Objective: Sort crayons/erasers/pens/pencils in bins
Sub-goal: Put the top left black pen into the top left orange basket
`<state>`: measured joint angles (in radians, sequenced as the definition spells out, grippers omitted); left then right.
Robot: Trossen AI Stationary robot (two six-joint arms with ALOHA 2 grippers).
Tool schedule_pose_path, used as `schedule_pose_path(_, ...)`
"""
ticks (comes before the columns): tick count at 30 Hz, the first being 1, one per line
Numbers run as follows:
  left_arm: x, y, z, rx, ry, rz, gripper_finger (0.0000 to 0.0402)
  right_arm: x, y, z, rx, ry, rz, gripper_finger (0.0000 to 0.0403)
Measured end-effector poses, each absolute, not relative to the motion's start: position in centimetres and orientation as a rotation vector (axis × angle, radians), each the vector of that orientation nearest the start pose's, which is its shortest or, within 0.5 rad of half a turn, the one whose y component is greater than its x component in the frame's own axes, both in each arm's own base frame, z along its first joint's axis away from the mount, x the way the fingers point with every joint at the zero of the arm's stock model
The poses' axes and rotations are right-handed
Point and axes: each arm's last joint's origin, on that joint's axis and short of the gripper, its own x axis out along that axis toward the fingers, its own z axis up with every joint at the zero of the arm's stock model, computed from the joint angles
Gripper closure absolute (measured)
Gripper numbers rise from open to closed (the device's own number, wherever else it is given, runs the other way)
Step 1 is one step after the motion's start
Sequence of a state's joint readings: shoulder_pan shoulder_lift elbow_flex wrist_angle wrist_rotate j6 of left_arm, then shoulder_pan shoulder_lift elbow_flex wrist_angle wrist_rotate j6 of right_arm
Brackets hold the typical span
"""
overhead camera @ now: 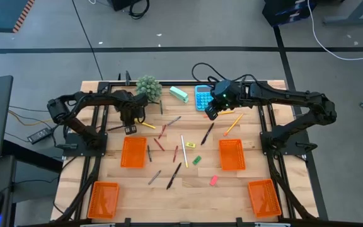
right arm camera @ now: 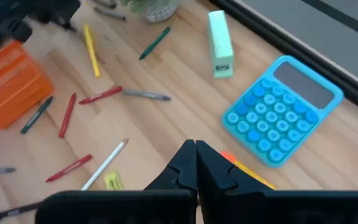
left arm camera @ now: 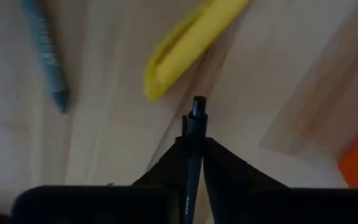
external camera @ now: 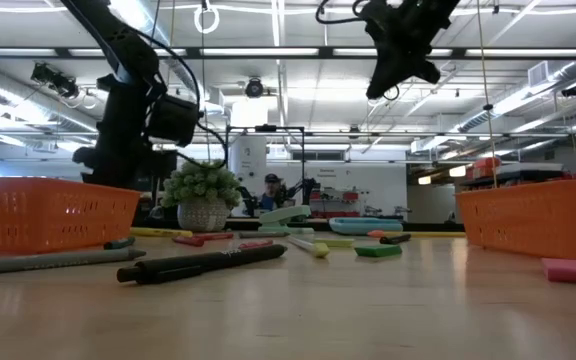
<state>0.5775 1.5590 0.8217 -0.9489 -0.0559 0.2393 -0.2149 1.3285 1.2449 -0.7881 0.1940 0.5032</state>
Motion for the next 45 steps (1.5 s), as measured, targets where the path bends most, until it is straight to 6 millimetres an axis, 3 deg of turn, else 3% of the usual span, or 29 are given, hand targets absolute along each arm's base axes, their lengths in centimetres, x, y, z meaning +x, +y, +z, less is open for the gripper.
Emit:
schedule_pose_path(6,20.0,13.2,17.3,-0.267,1.664,0.286,0.0377,26.1,-4.9,32.4,0.462,0.798,-0.561,0.0397)
schedule_pose_path(14,21.9,14.5,22.4,-0.301,1.575,0.364,0.0378,26.2,-3.6,32.3,0.447,0.819,-0.52,0.0397)
schedule_pose_path(18,22.1,14.4,23.4,-0.305,1.562,0.298,0.0383,26.2,-3.2,32.3,0.427,0.829,-0.5,0.0397)
schedule_pose_path(21,21.7,13.9,22.6,-0.327,1.595,0.201,0.0382,26.2,-2.9,32.2,0.407,0.843,-0.486,0.0397)
schedule_pose_path(25,20.4,12.9,20.3,-0.347,1.679,0.109,0.0368,26.1,-2.6,32.1,0.395,0.866,-0.477,0.0397)
schedule_pose_path(34,18.7,10.2,15.1,-0.307,1.753,0.045,0.0306,26.0,-2.0,32.0,0.388,0.881,-0.462,0.0397)
schedule_pose_path(39,18.6,9.7,14.0,-0.189,1.772,0.093,0.0265,26.0,-2.0,32.0,0.389,0.881,-0.463,0.0397)
schedule_pose_path(45,19.1,9.8,14.2,-0.146,1.755,0.115,0.023,26.0,-2.0,32.0,0.39,0.881,-0.463,0.0397)
